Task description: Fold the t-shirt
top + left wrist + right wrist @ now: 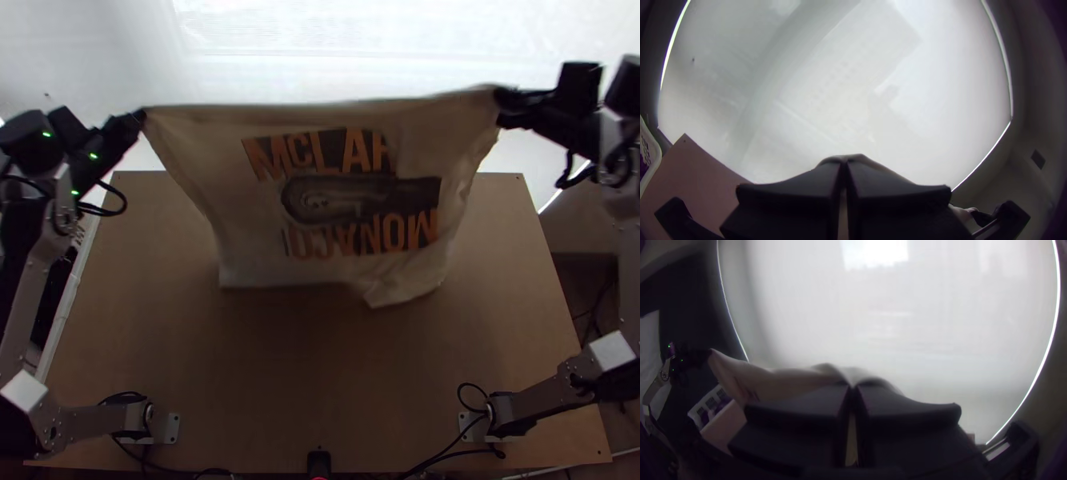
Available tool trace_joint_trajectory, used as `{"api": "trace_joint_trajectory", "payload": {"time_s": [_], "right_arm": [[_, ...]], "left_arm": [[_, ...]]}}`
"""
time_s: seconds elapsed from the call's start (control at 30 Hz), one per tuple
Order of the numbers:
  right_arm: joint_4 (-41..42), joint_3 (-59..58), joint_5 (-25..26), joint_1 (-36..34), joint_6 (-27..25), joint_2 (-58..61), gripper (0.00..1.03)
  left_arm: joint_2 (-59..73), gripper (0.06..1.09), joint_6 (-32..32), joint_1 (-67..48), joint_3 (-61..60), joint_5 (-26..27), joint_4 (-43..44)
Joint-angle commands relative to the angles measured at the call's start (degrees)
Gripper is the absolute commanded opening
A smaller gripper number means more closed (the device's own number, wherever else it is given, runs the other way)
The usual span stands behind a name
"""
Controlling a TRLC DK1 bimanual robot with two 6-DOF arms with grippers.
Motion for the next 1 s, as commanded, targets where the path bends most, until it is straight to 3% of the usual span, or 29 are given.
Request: {"api": "trace_joint_trajectory", "payload": {"time_s": [0.0,0.27,0.53,0.83,0.97], "right_arm": [[-4.7,14.8,-0.1,-0.3,3.2,-6.5,0.03],[-14.0,13.1,-1.7,1.8,3.2,-22.5,0.03],[-25.6,15.8,-1.8,1.8,1.6,-30.3,0.03],[-25.8,15.9,-1.9,1.9,1.5,-29.2,0.03],[-23.6,10.3,-1.8,1.8,-0.5,-26.5,0.03]], "left_arm": [[-6.3,0.09,-4.4,0.1,18.5,-0.1,-11.9],[-16.7,0.09,-5.7,0.3,27.6,0.9,-23.4],[-23.6,0.09,-5.5,0.2,30.1,1.4,-31.1],[-24.4,0.09,-4.7,0.2,29.0,1.4,-33.5],[-24.3,0.09,-4.1,0.2,21.7,1.7,-33.1]]}}
